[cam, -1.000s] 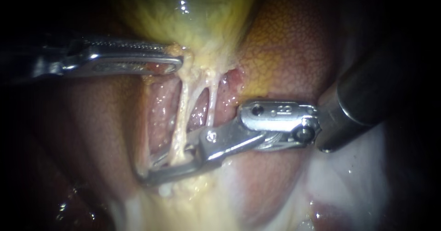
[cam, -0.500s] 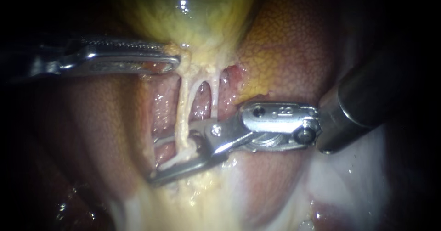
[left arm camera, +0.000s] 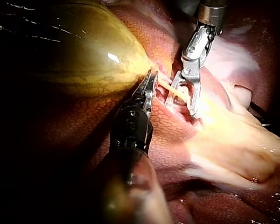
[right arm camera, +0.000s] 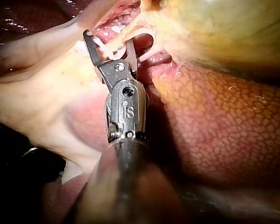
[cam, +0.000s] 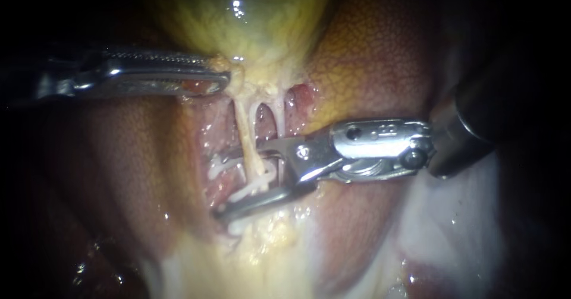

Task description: Clipping second clip left tube

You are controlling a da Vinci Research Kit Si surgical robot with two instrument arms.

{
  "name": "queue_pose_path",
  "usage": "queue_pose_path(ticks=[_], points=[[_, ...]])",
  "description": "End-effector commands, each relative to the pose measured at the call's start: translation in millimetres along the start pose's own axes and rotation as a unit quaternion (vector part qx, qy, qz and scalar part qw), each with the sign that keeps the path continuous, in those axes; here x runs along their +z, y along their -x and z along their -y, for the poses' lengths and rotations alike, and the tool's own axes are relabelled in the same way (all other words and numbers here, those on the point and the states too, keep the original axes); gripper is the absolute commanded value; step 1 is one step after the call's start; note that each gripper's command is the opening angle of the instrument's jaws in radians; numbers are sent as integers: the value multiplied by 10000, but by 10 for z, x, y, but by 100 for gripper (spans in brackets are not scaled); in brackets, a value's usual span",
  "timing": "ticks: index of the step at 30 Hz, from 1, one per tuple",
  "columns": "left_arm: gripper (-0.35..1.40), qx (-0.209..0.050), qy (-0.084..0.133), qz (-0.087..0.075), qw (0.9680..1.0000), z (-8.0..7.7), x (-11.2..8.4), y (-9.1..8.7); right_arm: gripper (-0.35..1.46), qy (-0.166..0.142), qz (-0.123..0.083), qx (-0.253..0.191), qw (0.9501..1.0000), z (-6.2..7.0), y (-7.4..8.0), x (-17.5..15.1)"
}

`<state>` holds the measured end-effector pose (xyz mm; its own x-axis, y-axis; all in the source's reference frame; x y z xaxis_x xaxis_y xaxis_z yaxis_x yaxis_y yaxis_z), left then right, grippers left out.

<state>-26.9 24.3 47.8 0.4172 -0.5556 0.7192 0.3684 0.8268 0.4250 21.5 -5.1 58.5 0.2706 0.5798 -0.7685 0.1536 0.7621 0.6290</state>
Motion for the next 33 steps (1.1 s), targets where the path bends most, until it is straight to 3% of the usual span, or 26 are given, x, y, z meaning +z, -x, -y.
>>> queue_pose_path(ticks=[1, 10, 18, 27, 33], points=[[-35, -1, 1, 0, 10000, 0, 0, 0, 48, -82, -65, -6, 9999, 1, 2, 0], [-35, 2, -4, 0, 10000, -2, 0, -1, 45, -1015, -563, 245, 9929, 11, 4, -6], [-35, 2, -4, 0, 10000, -3, 1, -1, 43, -1540, -880, 224, 9839, 14, 3, -3], [-35, -21, -14, 2, 10000, -7, 0, -4, 31, -1930, -888, 280, 9768, 22, 2, 0], [-35, -20, -16, 2, 10000, -7, 0, -4, 3, -1964, -876, 376, 9759, 20, -3, -2]])
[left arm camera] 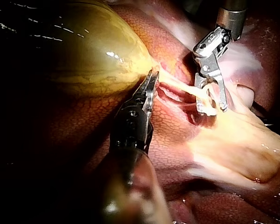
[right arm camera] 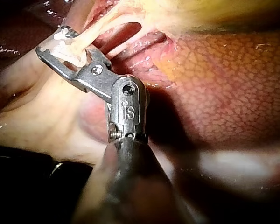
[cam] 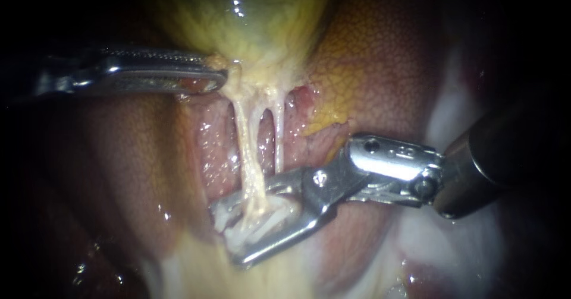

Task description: Clipping second clip left tube

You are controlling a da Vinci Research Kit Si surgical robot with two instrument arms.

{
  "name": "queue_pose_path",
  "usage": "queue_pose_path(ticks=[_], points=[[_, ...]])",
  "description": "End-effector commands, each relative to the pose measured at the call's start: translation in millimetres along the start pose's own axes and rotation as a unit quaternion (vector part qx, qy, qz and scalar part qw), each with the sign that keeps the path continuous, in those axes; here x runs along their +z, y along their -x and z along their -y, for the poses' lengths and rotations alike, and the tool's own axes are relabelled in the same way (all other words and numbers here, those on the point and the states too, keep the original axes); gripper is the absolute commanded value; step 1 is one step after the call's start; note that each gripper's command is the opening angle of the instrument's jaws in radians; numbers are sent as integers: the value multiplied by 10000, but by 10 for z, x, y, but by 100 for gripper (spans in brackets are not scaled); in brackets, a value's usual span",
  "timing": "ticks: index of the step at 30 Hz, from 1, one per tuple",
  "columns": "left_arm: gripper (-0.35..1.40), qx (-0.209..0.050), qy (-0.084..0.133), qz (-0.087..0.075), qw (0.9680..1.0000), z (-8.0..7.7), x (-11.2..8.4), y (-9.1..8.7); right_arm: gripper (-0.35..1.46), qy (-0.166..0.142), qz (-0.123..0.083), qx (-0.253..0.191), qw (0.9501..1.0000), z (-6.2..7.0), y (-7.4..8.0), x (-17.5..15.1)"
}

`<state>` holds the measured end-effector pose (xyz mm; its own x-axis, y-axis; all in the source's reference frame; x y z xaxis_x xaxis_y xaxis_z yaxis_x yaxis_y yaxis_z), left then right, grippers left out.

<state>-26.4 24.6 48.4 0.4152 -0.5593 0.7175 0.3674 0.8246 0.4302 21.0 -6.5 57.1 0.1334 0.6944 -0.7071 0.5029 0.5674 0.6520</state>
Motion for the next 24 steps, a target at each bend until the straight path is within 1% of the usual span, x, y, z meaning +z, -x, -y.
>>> queue_pose_path(ticks=[1, 5, 7, 8, 11, 24], points=[[-35, 3, 1, 0, 10000, 0, 0, 0, 1, 7, -7, 15, 10000, 0, -2, 1], [-35, 3, 1, 0, 10000, 0, -1, 0, -19, 24, -24, 405, 9992, 0, -4, 0], [-35, 3, 1, 0, 10000, 0, -1, 0, -27, -22, -13, 464, 9989, -1, -4, 0], [-35, 3, 1, 0, 10000, 0, -1, 0, -35, -27, -12, 523, 9986, -1, -4, 0], [-35, 3, 0, 0, 10000, 0, -1, 0, -35, -25, -14, 670, 9977, -3, -4, 0], [-35, 4, 13, -1, 10000, -1, -1, -1, -35, -39, -6, 695, 9976, -2, -2, 0]])
